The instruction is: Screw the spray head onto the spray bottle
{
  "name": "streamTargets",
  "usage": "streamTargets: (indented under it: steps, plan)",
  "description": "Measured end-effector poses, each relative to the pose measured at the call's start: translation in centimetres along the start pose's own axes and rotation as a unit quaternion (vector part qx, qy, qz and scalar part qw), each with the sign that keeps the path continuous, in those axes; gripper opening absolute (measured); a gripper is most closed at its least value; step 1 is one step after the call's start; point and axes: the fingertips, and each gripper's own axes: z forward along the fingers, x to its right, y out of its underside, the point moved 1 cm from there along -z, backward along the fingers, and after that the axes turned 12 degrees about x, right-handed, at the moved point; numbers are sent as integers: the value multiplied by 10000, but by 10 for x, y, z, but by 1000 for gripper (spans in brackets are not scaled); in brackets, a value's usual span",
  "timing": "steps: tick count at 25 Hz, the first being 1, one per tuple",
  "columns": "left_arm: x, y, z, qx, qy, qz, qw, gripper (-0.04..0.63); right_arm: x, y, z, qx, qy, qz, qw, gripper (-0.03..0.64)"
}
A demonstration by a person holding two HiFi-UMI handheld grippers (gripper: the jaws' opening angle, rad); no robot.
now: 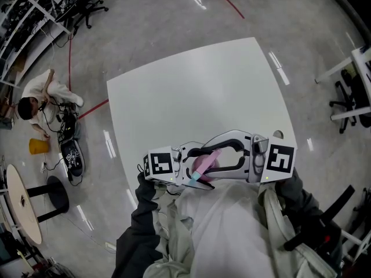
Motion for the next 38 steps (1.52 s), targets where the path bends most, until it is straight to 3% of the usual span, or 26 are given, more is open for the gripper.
streamTargets:
  steps: [4,6,8,11,14,17,18,19,21,24,26,30,33,34,36,38]
  plan:
    - [-1,-3,-4,394,-17,-34,9992,433,-1,-2,-4,158,4,22,9999,176]
    - [0,-11,-11,860,20,-151,9962,434,0,-5,-11,290,-17,95,9995,101]
    - [0,-21,-24,1405,-73,-132,9900,434,1,-8,-16,397,10,195,9990,92]
    - [-12,-31,-47,1857,-712,56,9800,433,9,-12,-18,516,212,225,9982,83]
    - [-32,-20,-79,1915,-1658,180,9672,433,30,-16,-23,584,724,17,9957,78]
    - [-54,-1,-117,1899,-2887,219,9381,432,64,1,-37,26,1526,-451,9873,78]
    - [-60,5,-129,1872,-3283,239,9255,400,78,15,-43,-343,1860,-687,9795,78]
    - [-64,11,-139,1851,-3637,271,9125,302,93,31,-46,-705,2178,-917,9691,78]
    - [-69,20,-151,1823,-4263,399,8851,224,117,58,-50,-1094,2628,-1261,9503,78]
    - [-76,28,-153,1599,-5046,764,8450,13,135,77,-55,-666,2994,-1389,9416,78]
    - [-77,34,-147,1437,-5279,922,8319,8,140,85,-58,-316,3185,-1361,9376,78]
    - [-81,52,-138,1372,-5457,830,8225,8,137,113,-53,-470,3177,-1352,9373,80]
    - [-87,60,-138,1386,-5574,731,8153,8,140,117,-56,-255,3366,-1311,9321,80]
    - [-89,61,-137,1387,-5595,709,8141,8,141,115,-59,-106,3417,-1300,9307,107]
    - [-92,64,-134,1372,-5601,673,8142,8,140,112,-66,193,3496,-1186,9292,248]
    - [-92,68,-133,1352,-5575,626,8167,8,137,117,-80,260,3696,-1008,9233,261]
